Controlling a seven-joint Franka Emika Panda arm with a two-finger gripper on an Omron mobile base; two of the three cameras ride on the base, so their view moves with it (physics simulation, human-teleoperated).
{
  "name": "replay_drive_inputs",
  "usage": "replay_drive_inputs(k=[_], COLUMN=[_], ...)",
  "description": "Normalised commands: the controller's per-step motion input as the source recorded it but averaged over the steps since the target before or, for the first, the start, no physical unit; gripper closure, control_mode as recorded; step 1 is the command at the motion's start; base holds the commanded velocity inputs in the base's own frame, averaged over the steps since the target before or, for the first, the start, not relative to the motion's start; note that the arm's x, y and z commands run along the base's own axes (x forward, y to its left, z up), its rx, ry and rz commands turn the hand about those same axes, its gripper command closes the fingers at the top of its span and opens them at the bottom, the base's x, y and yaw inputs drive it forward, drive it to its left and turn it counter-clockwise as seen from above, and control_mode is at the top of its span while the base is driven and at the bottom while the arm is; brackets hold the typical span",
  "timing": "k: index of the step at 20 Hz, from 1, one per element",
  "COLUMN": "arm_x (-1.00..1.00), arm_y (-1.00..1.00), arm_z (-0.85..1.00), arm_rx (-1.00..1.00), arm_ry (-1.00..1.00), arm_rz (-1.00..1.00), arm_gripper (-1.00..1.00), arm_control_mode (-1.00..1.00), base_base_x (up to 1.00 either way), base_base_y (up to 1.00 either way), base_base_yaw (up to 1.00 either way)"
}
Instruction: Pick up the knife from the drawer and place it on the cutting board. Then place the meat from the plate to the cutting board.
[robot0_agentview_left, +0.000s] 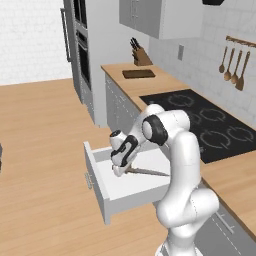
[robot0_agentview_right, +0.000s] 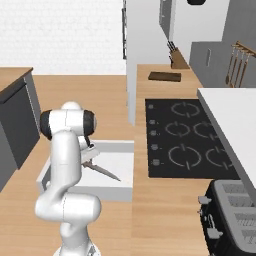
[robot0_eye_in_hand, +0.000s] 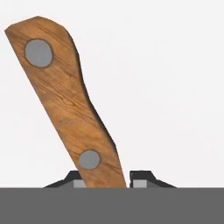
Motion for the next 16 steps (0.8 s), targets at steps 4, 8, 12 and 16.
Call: replay_drive_inputs(k=[4,8,12,16], arm_x=[-0.05,-0.35,-0.85,-0.77], arm_y=[0.73,0.19,-0.25,-0.14], arm_z=[1.0,1.0,1.0,1.0], arm_rx=[0.01,0.0,0.02,0.0], arm_ry=[-0.19,-0.25,-0.26,-0.12], arm_rz=[0.01,0.0,0.0,-0.02], arm_gripper=[1.0,1.0,1.0,1.0], arm_control_mode=[-1.0,-1.0,-1.0,-1.0], base_base_x=[0.0,0.0,0.0,0.0], base_base_y=[0.0,0.0,0.0,0.0], base_base_yaw=[0.0,0.0,0.0,0.0])
